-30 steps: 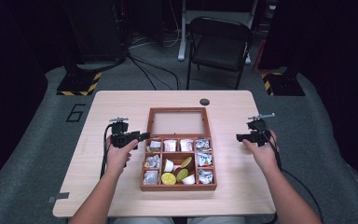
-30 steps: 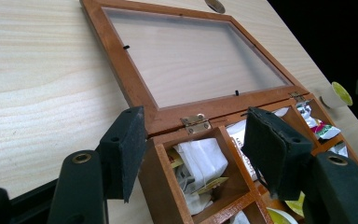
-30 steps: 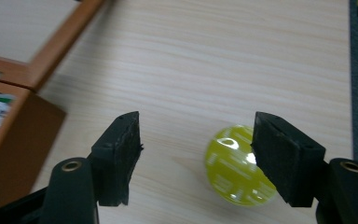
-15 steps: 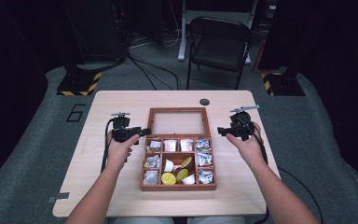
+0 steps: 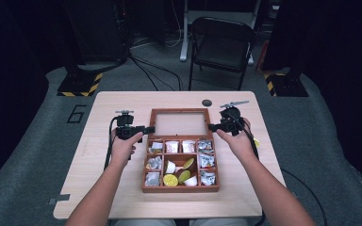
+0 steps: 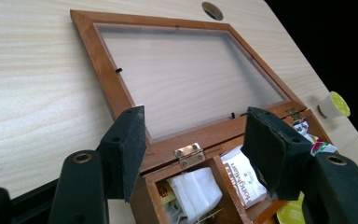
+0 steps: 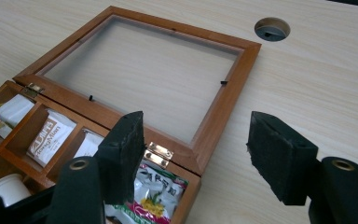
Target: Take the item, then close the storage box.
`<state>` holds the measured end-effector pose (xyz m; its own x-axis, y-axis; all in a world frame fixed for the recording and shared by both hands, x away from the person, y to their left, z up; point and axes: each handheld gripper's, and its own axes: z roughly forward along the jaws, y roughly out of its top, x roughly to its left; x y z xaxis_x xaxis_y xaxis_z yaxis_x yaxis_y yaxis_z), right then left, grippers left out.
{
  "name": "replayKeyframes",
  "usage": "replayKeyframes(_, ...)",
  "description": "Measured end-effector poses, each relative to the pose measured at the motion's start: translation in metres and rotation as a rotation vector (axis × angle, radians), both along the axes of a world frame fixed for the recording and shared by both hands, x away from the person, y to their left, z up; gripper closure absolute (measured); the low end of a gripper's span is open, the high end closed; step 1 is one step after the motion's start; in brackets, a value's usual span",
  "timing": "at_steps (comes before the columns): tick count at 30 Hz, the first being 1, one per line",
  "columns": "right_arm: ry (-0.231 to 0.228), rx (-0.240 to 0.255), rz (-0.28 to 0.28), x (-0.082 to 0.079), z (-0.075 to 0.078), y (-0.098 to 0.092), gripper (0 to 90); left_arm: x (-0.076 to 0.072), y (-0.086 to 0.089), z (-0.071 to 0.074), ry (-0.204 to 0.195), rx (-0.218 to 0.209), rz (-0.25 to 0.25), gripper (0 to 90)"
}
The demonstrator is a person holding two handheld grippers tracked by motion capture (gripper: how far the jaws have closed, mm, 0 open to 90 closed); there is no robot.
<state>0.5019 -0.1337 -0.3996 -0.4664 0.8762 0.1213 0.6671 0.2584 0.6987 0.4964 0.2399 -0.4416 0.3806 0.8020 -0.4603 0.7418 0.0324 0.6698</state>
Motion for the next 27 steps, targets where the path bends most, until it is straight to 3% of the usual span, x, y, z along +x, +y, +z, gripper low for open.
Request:
replayKeyframes(1, 0.001, 0.0, 0.0, 0.001, -0.002, 0.002, 35.6, 0.001, 0.001, -0.001, 0.0, 0.014, -0.008, 38.8)
replayKeyframes(12, 0.045, 0.022, -0.022, 0.016, -0.021, 0.01, 35.3, 0.014, -0.005, -0.016, 0.035, 0.013, -0.012, 38.7)
replayKeyframes(25, 0.102, 0.05, -0.066, 0.026, -0.044, 0.004, 33.9, 0.026, -0.004, -0.03, 0.065, 0.034, 0.008, 37.1)
replayKeyframes(27, 0.105, 0.045, -0.068, 0.027, -0.046, 0.004, 33.6, 0.027, -0.005, -0.033, 0.075, 0.029, 0.031, 37.1)
